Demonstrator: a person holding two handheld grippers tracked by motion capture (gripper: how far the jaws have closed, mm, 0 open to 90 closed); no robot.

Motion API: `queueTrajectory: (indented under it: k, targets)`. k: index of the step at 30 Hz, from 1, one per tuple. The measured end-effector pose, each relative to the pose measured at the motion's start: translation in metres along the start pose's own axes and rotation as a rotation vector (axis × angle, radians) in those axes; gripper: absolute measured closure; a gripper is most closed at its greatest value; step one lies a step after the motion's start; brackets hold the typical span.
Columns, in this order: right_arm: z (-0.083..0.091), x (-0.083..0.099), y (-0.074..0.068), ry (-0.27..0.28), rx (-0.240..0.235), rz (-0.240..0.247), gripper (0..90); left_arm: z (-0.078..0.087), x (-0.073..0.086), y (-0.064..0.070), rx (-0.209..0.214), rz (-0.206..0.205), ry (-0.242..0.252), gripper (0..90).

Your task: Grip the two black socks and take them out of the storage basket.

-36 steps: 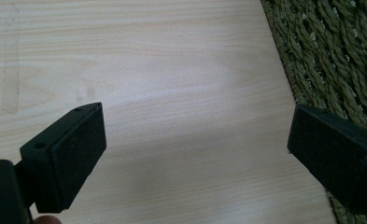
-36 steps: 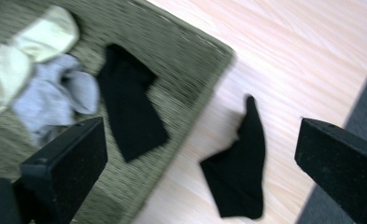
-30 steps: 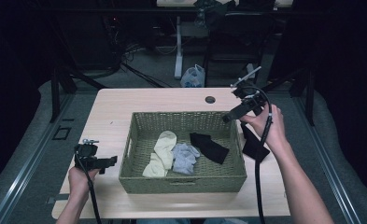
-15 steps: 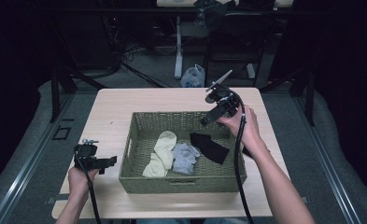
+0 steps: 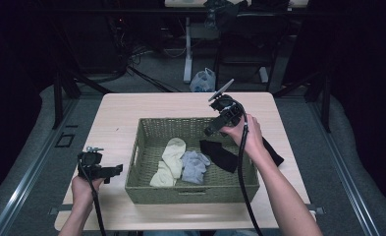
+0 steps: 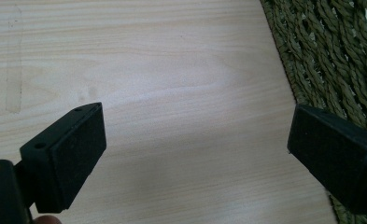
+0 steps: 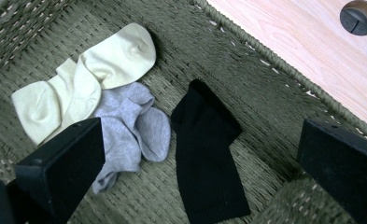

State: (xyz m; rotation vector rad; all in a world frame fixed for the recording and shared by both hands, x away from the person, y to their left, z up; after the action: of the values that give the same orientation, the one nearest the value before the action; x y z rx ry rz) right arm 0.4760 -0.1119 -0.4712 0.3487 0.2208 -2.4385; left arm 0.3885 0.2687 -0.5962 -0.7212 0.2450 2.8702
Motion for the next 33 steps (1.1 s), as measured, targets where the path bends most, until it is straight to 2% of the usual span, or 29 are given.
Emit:
queueTrajectory:
  k: [2, 4, 15, 18, 23, 24, 26, 27, 31, 32, 33]
  targets:
    - [-0.004, 0.0, 0.001, -0.006, -0.002, -0.005, 5.3, 0.0, 0.0, 0.0, 0.001, -0.001, -0.001, 4.4]
    - [-0.011, -0.001, 0.001, -0.005, -0.001, -0.01, 5.6, -0.001, 0.0, -0.001, 0.0, 0.001, -0.002, 4.5]
    - [-0.046, -0.002, 0.002, -0.07, 0.008, -0.024, 16.3, -0.001, 0.0, 0.0, 0.003, -0.004, -0.007, 4.5]
    - [-0.055, -0.002, 0.003, -0.08, 0.009, -0.03, 21.7, -0.001, 0.0, -0.001, -0.001, 0.0, 0.0, 4.4]
    - [-0.071, 0.001, 0.003, -0.134, 0.019, -0.031, 31.1, 0.0, 0.0, -0.001, 0.001, 0.001, 0.001, 4.5]
    - [-0.074, 0.002, 0.003, -0.145, 0.007, -0.027, 32.5, 0.0, 0.0, -0.001, 0.0, 0.0, 0.002, 4.4]
    - [-0.081, 0.002, 0.002, -0.146, 0.013, -0.038, 36.3, 0.0, 0.0, -0.001, 0.0, -0.001, 0.002, 4.4]
    - [-0.082, 0.002, 0.002, -0.17, 0.014, -0.026, 37.4, 0.0, 0.0, -0.001, 0.002, 0.001, 0.002, 4.5]
    - [-0.092, 0.003, 0.002, -0.206, 0.017, -0.016, 41.8, 0.0, 0.0, 0.0, 0.003, -0.002, 0.001, 4.4]
    - [-0.097, 0.002, 0.001, -0.191, 0.017, -0.03, 42.6, 0.0, 0.0, 0.0, 0.002, -0.003, 0.0, 4.4]
    - [-0.099, 0.003, 0.002, -0.21, 0.025, -0.023, 43.3, -0.001, 0.0, 0.0, 0.005, -0.003, 0.0, 4.5]
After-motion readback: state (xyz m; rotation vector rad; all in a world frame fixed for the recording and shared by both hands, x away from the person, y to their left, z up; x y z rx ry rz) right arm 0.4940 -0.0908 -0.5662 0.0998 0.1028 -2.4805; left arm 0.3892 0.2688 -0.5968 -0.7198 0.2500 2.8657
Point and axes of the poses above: each handheld gripper's, and its own axes: z roughly backward along the jaws, x roughly out of its underside, y roughly to its right, the point moved 7 cm from there along -z, roughly forward along the jaws, and after that the axes turned 7 degrees about -y, right-handed, at the moved point
